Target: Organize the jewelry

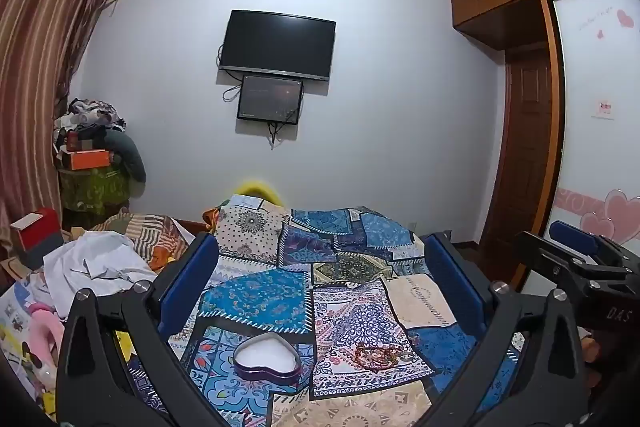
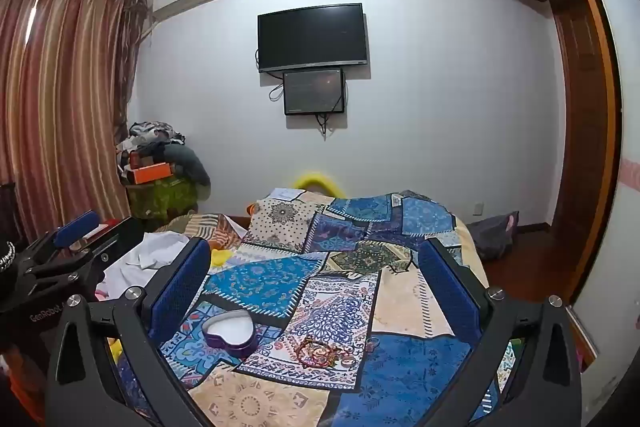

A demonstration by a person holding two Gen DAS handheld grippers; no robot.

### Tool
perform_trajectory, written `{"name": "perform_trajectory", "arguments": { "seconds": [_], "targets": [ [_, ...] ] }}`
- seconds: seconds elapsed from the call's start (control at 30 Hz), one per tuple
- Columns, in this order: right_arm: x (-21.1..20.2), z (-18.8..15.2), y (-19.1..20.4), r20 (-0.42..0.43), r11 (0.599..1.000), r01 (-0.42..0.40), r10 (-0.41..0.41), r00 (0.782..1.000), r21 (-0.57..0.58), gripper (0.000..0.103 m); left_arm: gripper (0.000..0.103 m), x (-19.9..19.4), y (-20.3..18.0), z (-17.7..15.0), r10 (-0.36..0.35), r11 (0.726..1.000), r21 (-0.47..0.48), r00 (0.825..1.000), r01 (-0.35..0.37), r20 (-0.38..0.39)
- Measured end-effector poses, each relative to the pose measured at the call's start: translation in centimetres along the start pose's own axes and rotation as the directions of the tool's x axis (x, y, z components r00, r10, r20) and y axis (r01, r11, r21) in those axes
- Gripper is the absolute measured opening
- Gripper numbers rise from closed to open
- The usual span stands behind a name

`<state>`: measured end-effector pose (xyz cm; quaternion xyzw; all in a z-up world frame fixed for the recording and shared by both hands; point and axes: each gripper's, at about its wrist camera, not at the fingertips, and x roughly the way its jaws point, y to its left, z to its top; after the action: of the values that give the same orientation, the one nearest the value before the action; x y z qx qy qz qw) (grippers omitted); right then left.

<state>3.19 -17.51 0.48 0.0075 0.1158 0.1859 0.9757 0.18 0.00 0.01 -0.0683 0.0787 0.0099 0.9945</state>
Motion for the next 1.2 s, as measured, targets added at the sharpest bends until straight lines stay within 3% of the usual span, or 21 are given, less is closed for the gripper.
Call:
{"name": "perform_trajectory", "arguments": {
  "seconds": [0.13, 1.2],
  "targets": [
    [0.0, 0.0, 0.0, -0.005, 1.000, 0.000, 0.000, 1.000, 0.001, 0.103, 0.103, -0.3, -0.5, -0.3, 0.010, 0.999, 0.030, 1.000, -0.011, 0.026],
    [-0.1, -0.1, -0.1, -0.010, 1.000, -0.001, 0.002, 1.000, 0.026, 0.103, 0.103, -0.7, -0.3, -0.2, 0.026, 1.000, 0.016, 0.999, -0.026, 0.021]
  ]
}}
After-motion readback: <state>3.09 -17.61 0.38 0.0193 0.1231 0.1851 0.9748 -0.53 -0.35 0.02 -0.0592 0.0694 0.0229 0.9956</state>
